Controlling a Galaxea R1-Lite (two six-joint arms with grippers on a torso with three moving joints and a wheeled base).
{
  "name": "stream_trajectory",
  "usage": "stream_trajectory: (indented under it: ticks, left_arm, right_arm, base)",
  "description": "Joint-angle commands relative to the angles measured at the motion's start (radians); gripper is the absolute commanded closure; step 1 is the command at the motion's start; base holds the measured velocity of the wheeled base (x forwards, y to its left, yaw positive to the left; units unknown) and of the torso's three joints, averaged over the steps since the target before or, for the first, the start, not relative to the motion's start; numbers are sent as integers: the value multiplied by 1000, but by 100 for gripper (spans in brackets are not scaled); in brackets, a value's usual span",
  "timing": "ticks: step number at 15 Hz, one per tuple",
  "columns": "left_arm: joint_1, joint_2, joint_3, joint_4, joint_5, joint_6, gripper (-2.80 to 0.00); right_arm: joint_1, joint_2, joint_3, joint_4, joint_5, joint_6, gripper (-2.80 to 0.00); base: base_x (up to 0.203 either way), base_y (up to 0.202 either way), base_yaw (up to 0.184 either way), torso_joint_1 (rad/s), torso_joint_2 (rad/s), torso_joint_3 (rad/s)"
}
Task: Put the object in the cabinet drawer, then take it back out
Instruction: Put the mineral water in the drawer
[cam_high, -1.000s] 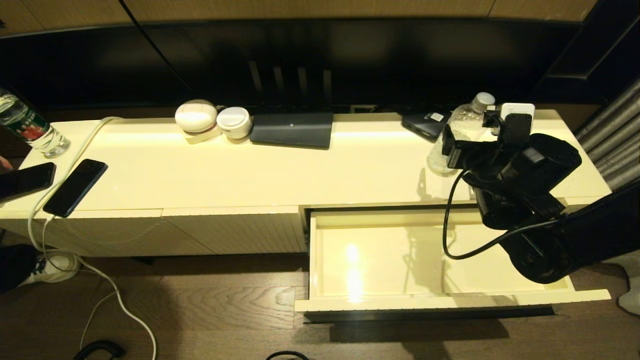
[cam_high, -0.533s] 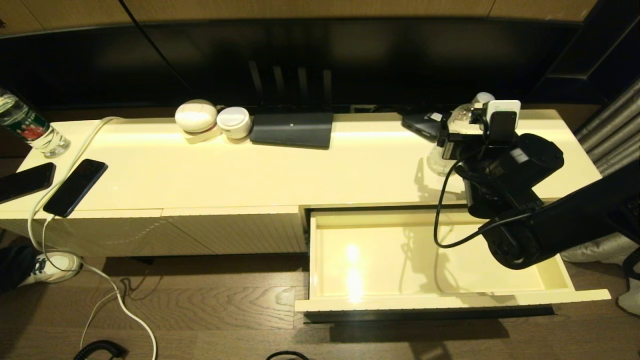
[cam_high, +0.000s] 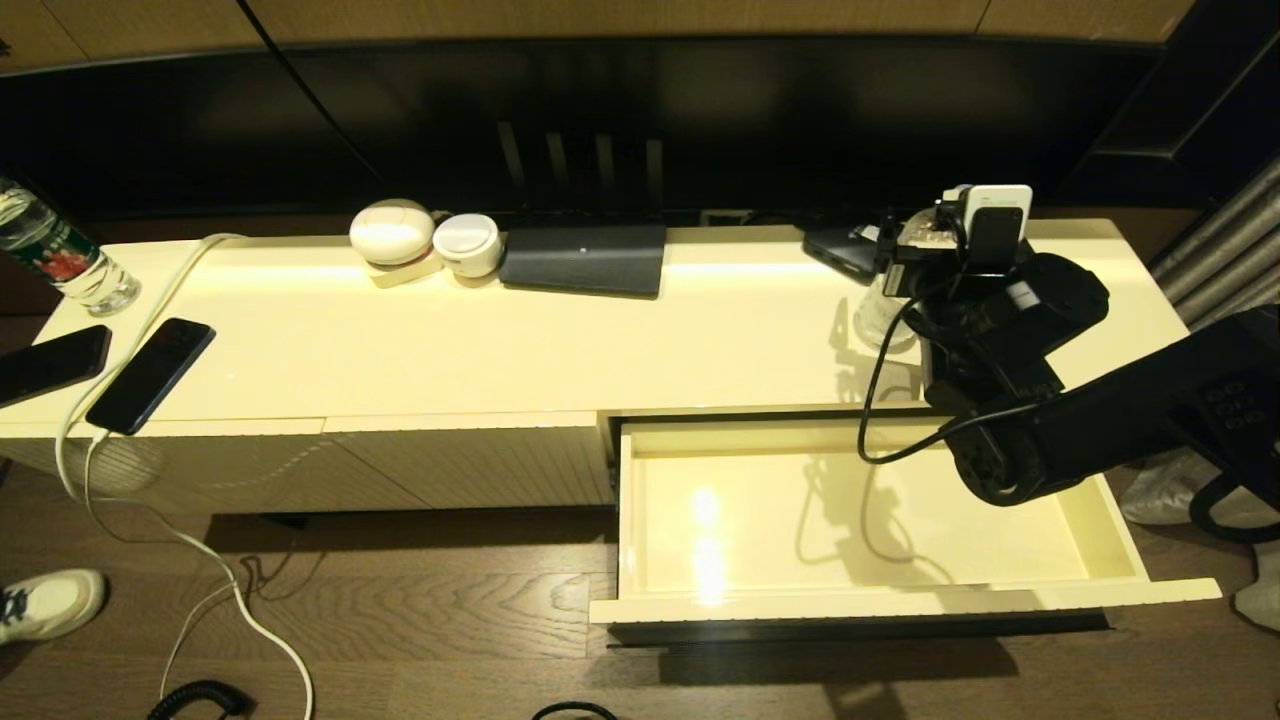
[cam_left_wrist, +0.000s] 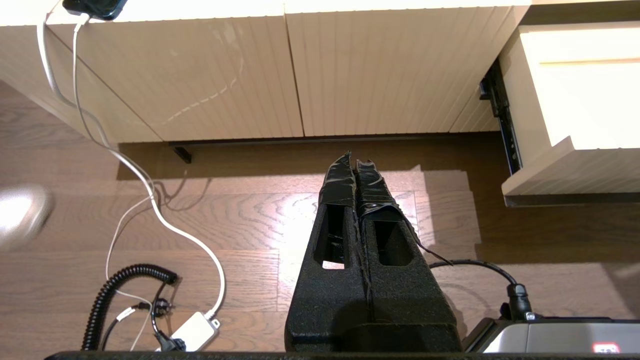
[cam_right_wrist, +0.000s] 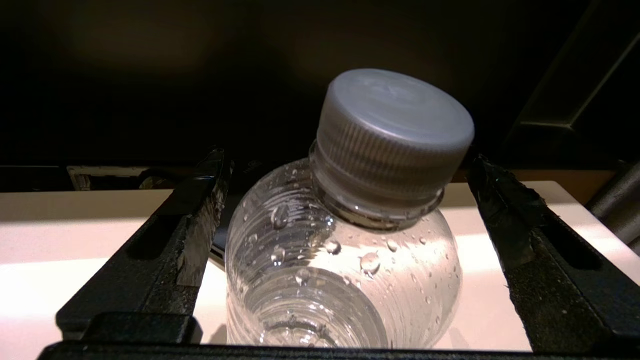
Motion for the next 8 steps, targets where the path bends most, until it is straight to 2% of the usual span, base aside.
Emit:
stream_trajectory:
  ticks: [1, 8]
  left_arm:
    - [0, 0, 2, 0, 0, 0, 0]
    - [0, 0, 2, 0, 1, 0, 0]
  right_arm:
    - [-4, 16, -32, -8, 9, -8, -280]
    - [-4, 42, -101, -8, 11, -26, -280]
  base:
    - [0, 0, 0, 0, 0, 0]
    - [0, 0, 0, 0, 0, 0]
